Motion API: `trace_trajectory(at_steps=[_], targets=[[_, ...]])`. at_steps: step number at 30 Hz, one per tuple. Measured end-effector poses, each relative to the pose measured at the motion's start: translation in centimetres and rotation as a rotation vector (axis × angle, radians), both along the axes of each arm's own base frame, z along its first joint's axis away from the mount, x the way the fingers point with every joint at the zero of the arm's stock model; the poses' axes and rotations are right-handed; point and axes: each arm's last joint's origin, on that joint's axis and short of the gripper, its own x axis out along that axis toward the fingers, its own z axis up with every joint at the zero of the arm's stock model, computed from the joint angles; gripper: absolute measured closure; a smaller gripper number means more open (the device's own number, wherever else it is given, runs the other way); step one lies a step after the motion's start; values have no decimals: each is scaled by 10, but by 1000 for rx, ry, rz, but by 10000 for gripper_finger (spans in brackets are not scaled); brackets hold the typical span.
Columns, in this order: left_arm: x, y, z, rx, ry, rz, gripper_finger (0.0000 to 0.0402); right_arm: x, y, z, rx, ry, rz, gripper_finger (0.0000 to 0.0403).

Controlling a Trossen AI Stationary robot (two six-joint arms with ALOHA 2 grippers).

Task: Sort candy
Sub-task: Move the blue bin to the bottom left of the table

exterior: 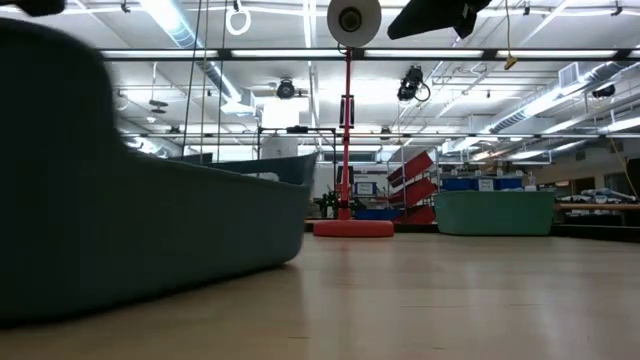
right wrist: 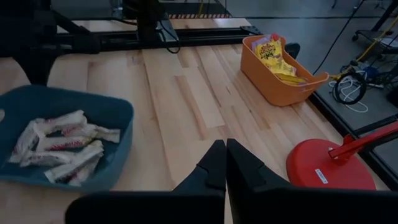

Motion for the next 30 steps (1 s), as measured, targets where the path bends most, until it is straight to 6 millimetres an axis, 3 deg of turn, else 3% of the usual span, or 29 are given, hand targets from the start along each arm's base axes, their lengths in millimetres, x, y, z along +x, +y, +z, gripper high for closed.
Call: trace_trajectory(at_steps=[10, 20, 26, 30], targets=[[34, 15, 4, 99, -185, -52, 401, -2, 6, 0, 13, -6, 15, 403], [66, 15, -12, 52, -253, -188, 401, -4, 13, 0, 13, -11, 37, 403], [73, 22, -13, 89, -273, -215, 401, -6, 19, 0, 5, -9, 63, 403], [73, 27, -11, 128, -273, -219, 401, -8, 30, 0, 3, 9, 178, 403]])
